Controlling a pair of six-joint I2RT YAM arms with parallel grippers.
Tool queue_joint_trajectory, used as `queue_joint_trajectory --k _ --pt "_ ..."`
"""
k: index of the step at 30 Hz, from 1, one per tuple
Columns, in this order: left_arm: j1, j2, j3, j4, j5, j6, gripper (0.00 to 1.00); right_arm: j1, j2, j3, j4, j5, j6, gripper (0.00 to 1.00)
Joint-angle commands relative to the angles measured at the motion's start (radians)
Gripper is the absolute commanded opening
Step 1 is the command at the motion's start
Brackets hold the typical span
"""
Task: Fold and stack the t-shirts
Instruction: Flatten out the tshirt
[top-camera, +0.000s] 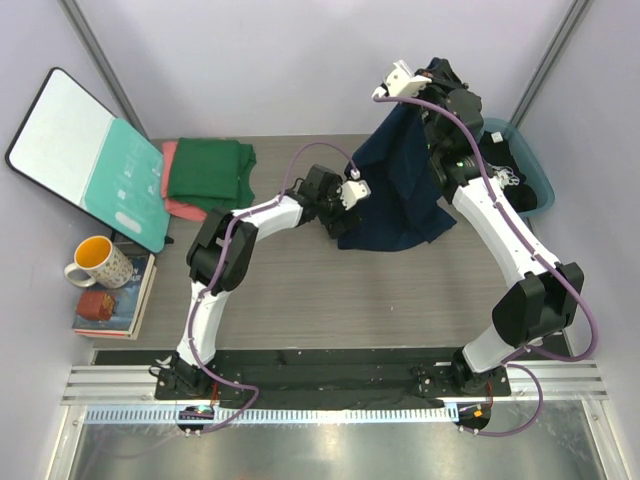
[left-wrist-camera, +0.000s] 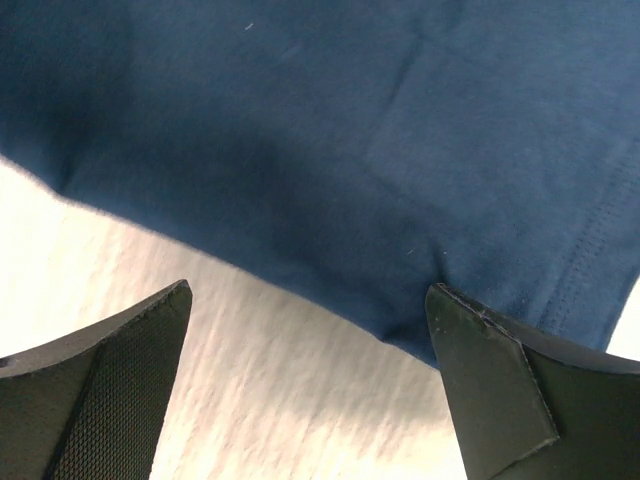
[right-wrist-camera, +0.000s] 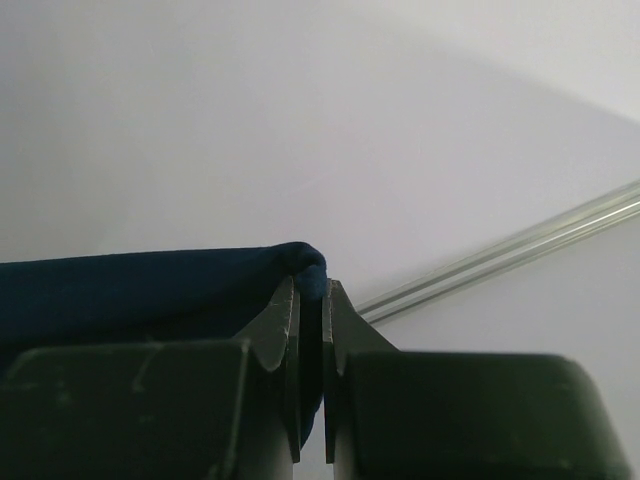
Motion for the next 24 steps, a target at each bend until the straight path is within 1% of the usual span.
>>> queue_joint_trajectory --k 1,2,3,4,5,6,7,8,13,15,19,20,21,24 --pt "-0.018 0.017 0.035 -0.041 0.113 -0.004 1.0 -0.007 -0.04 0.049 0.111 -0.028 -0.017 0.01" --pt "-0.025 0.02 0.041 -0.049 0.109 0.003 1.0 -0.007 -0.039 0.051 0.113 -0.029 -0.017 0.01" --pt "-0.031 0.025 0.043 -0.053 0.101 0.011 0.95 -0.007 -0.036 0.051 0.113 -0.031 -0.015 0.01" --pt "-0.034 0.029 0.046 -0.058 0.092 0.025 0.83 -0.007 -0.034 0.051 0.113 -0.035 -0.015 0.01" --pt "-0.039 0.031 0.049 -0.063 0.086 0.034 0.66 -0.008 -0.034 0.049 0.116 -0.038 -0.012 0.01" --pt "-0.041 0.036 0.05 -0.064 0.078 0.034 0.23 -0.008 -0.031 0.049 0.116 -0.04 -0.012 0.01" --pt "-0.041 0.039 0.052 -0.063 0.041 0.03 0.0 -0.008 -0.031 0.049 0.117 -0.043 -0.012 0.01" --pt "-0.042 0.042 0.058 -0.061 0.027 0.014 0.0 -0.008 -0.031 0.051 0.119 -0.045 -0.007 0.01" --pt "-0.041 0.045 0.066 -0.106 -0.009 0.039 0.0 -0.014 -0.025 0.049 0.119 -0.054 0.0 0.01" --pt "-0.039 0.043 0.076 -0.136 -0.051 0.046 0.0 -0.017 -0.023 0.048 0.119 -0.055 0.008 0.01" --pt "-0.007 0.025 0.124 -0.162 -0.173 0.051 0.0 -0.023 -0.028 0.036 0.133 -0.048 0.006 0.01" --pt "0.002 0.022 0.135 -0.165 -0.236 0.051 0.0 -0.025 -0.028 0.031 0.136 -0.04 0.005 0.01" --pt "0.013 0.02 0.15 -0.182 -0.259 0.057 0.0 -0.03 -0.031 0.027 0.139 -0.038 -0.001 0.01" --pt "0.074 0.01 0.242 -0.228 -0.37 0.092 0.0 -0.045 -0.031 0.014 0.154 -0.022 -0.007 0.01"
